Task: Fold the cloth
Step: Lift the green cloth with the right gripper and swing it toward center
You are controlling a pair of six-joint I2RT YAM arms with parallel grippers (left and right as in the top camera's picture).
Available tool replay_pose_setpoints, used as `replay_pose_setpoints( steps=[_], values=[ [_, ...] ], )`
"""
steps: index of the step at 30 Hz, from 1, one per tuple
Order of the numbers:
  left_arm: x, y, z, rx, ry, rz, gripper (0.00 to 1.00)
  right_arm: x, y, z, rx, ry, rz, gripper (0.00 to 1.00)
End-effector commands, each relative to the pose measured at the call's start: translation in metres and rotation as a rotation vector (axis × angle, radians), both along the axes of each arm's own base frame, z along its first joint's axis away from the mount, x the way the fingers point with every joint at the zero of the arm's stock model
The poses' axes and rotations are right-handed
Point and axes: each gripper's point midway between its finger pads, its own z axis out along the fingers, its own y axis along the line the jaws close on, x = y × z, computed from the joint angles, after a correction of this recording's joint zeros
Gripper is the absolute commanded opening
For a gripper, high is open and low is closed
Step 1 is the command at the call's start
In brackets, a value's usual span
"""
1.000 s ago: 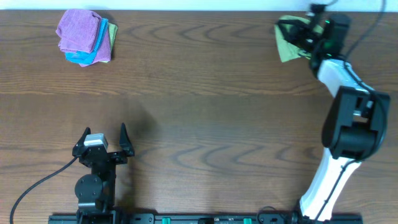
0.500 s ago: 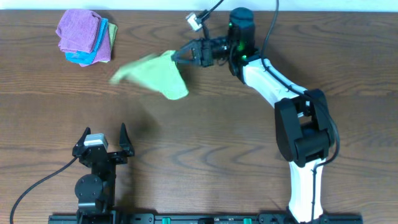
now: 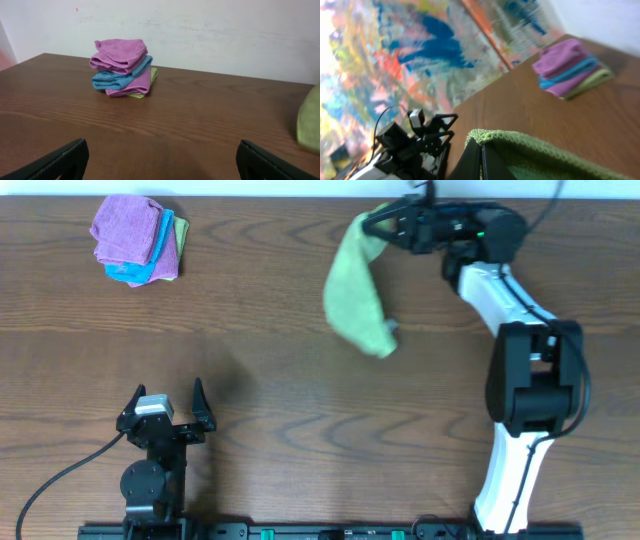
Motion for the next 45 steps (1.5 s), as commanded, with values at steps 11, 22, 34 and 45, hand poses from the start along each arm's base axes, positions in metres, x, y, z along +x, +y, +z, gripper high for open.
replay_pose_setpoints(
  steps=[11,22,34,45],
  values=[
    [-0.001,0.003,-0.020,-0.001,0.060,0.017,0.95,0.081,-0.017,-0.061,0.002,0.244,-0.315,0.01],
    [-0.001,0.003,-0.020,-0.001,0.060,0.017,0.96,0.128,-0.041,-0.116,-0.143,0.338,-0.684,0.02],
    [-0.001,0.003,-0.020,-0.001,0.060,0.017,0.95,0.152,-0.082,-0.118,-0.581,0.075,-1.204,0.02],
    [-0.001,0.003,-0.020,-0.001,0.060,0.017,0.95,0.046,-0.019,0.007,-0.857,-0.295,-1.164,0.01]
  ],
)
